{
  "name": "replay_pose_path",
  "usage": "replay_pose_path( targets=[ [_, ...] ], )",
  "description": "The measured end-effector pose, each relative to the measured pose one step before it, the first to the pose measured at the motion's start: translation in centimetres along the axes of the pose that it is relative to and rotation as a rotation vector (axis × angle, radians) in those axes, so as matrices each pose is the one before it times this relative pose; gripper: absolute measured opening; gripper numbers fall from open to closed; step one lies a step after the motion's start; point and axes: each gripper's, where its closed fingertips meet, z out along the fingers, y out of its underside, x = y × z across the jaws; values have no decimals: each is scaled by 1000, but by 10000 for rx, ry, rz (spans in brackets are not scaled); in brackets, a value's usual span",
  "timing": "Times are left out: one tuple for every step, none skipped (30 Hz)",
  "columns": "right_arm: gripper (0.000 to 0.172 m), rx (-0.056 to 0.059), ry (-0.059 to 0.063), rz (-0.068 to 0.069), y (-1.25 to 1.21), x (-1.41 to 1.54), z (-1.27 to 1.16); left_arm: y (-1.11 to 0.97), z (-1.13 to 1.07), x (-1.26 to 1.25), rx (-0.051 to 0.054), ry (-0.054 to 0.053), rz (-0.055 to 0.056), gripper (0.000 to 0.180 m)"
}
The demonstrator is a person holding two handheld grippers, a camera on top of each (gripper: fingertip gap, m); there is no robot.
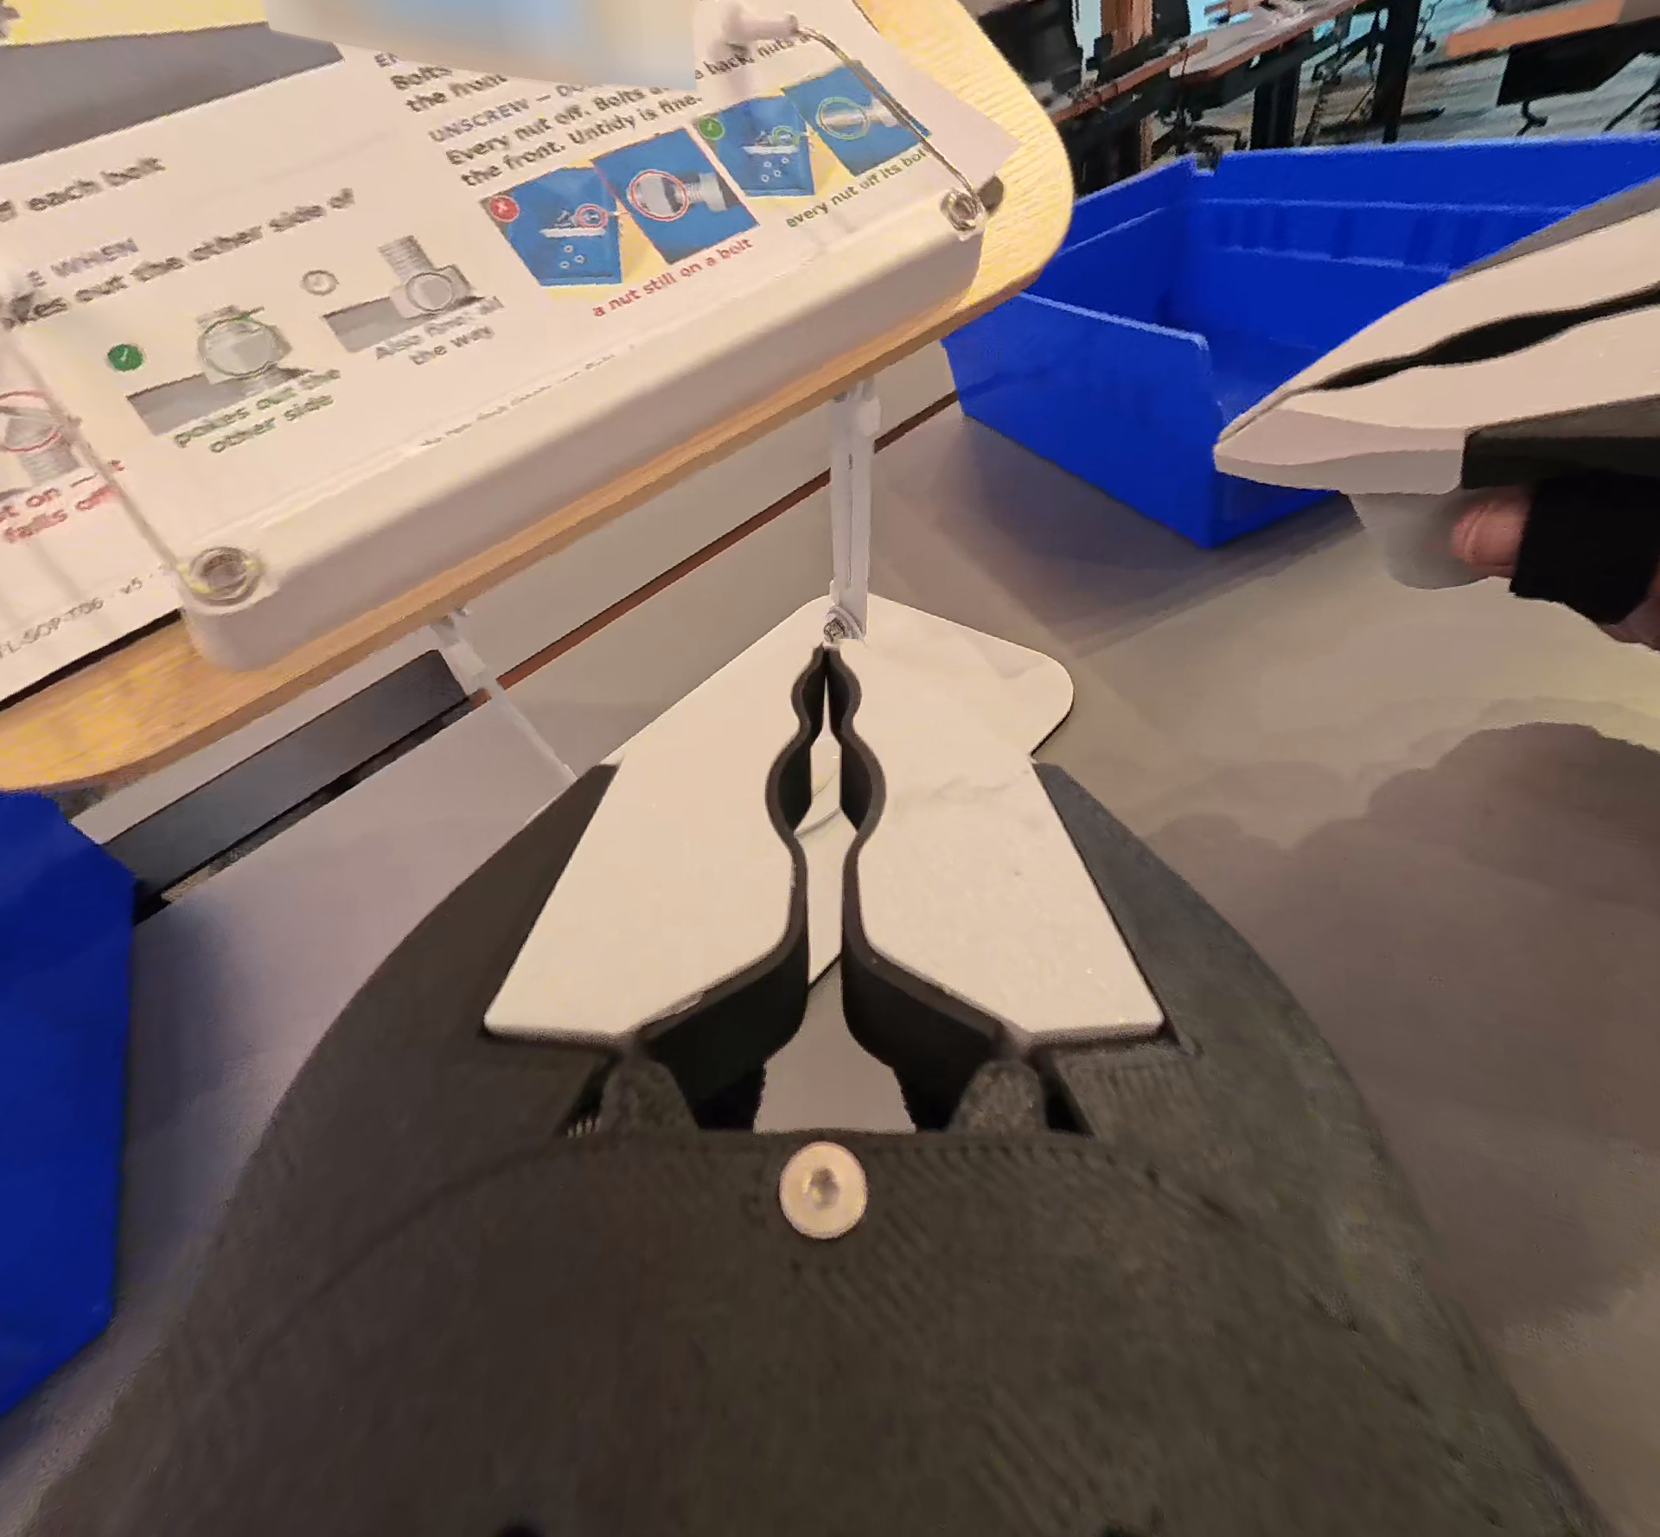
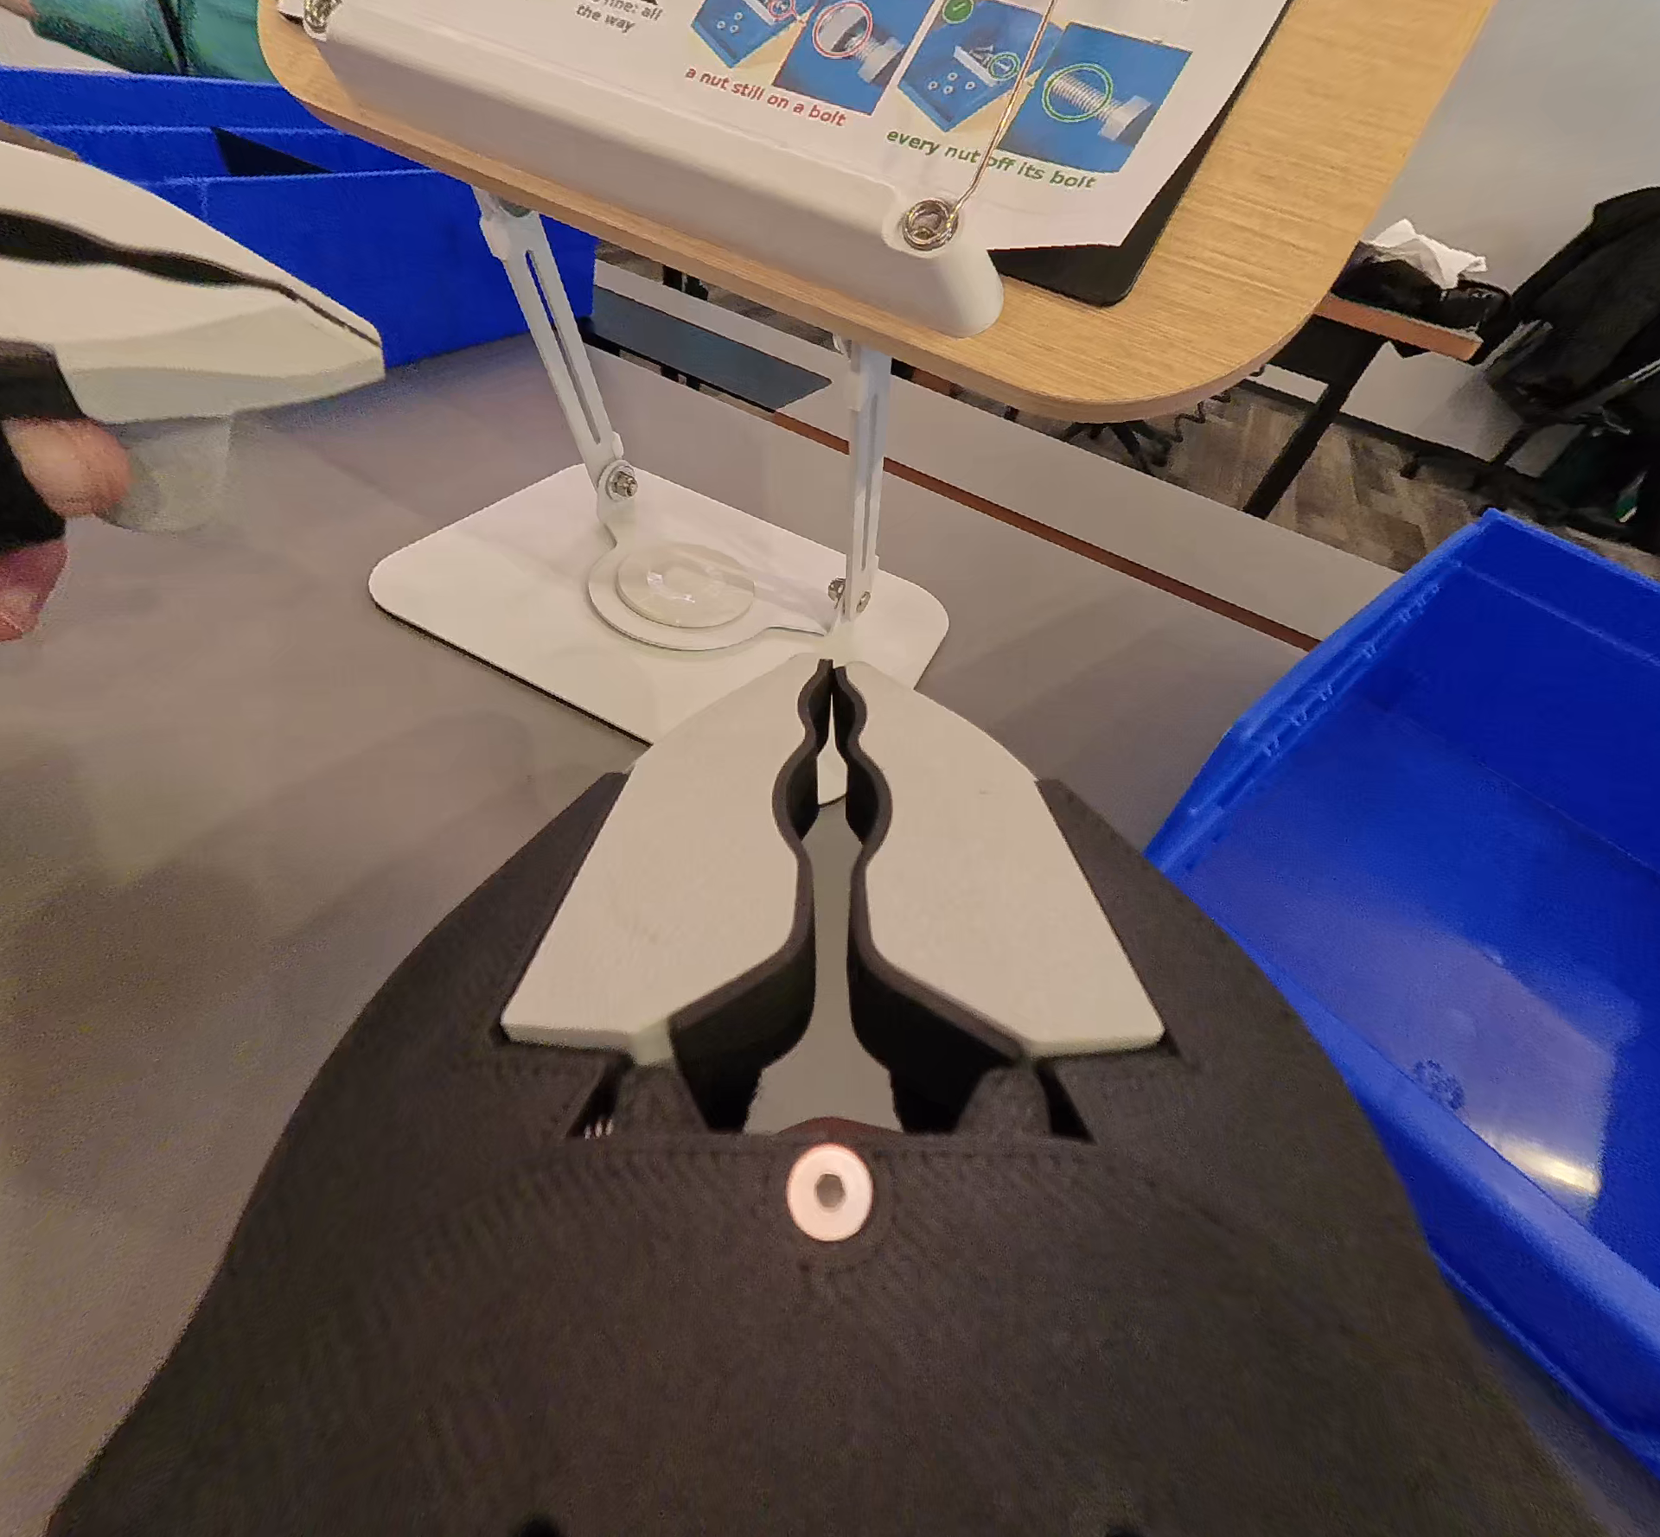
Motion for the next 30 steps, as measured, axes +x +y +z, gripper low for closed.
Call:
replay_pose_path(
  targets=[
    [0, 3, -59, 6, 24, -7, 39, -112, -289, -358, 116, 1, -195, 0],
    [0, -18, -24, 15, 61, 51, 49, -98, -286, -333, 117, 28, -171, 0],
    [0, -1, -48, 30, 46, 32, 41, -64, -242, -330, 98, 32, -94, 0],
    [0, 7, -91, 6, 46, -46, 9, -14, -233, -366, 69, 21, -73, 0],
    [0, 4, -92, -34, 56, -64, -16, 35, -223, -284, 52, 72, -54, 0],
    [0, -17, -29, -19, 63, 19, -17, 297, -205, -459, -131, -30, 53, 0],
    [0, -1, -104, -2, 51, -51, -13, 312, -225, -408, -102, 11, 160, 0],
    [0, 5, -189, 21, 47, -156, -11, 293, -259, -370, -50, 58, 136, 1],
    [0, -51, -261, 33, 129, -221, 29, 473, -311, -455, -164, 24, 88, 0],
    [0, -95, -119, 17, 206, -26, 47, 650, -324, -413, -263, 88, 94, 0],
    [0, -74, -35, -4, 204, 116, 0, 707, -344, -412, -236, 123, 49, 0],
    [0, -50, -103, 37, 139, 81, -47, 662, -387, -371, -125, 163, 19, 0],
    [0, -21, -88, 63, 87, 137, -107, 655, -411, -415, -61, 146, -69, 0],
    [0, -8, 2, 32, 113, 266, -158, 555, -470, -466, -9, 116, -174, 0],
    [0, -30, -52, 26, 164, 216, -133, 340, -502, -463, 64, 144, -273, 0],
    [0, -41, -73, 46, 170, 203, -137, 132, -520, -549, 155, 116, -410, 0],
    [0, -38, -47, 55, 202, 233, -156, -35, -499, -536, 220, 107, -330, 0],
    [0, -50, -35, 69, 207, 253, -164, -83, -449, -586, 197, 19, -172, 0],
    [0, -27, -38, 74, 185, 268, -171, -66, -402, -629, 125, -66, -86, 0],
    [0, 7, -36, 46, 123, 250, -185, 76, -319, -623, -31, -84, -23, 0],
    [0, 32, -22, -2, 103, 223, -176, -47, -301, -497, 45, -3, 64, 0],
    [0, -18, 11, 29, 179, 247, -140, -240, -417, -699, 199, -112, 133, 0],
    [0, -18, -41, 78, 150, 159, -106, -217, -524, -1009, 202, -283, 66, 0],
    [0, 19, -79, 114, 91, 78, -55, -120, -505, -900, 130, -97, -41, 0],
    [0, 44, -100, 122, 35, 5, -18, -79, -434, -771, 73, 53, -49, 0],
    [0, 26, -94, 89, 10, -62, 43, -77, -485, -1145, 106, -201, 65, 0],
    [0, -12, -89, 13, 32, -146, 81, -105, -476, -1375, 186, -342, 160, 0],
    [0, -39, -67, -56, 38, -199, 107, -174, -451, -1257, 310, -215, 94, 2],
    [0, -29, -51, -90, -5, -227, 86, -5, -440, -1367, 177, -299, -57, 2],
    [0, -36, -50, -99, 0, -226, 87, 161, -426, -1463, 35, -453, -23, 1]
  ],
)
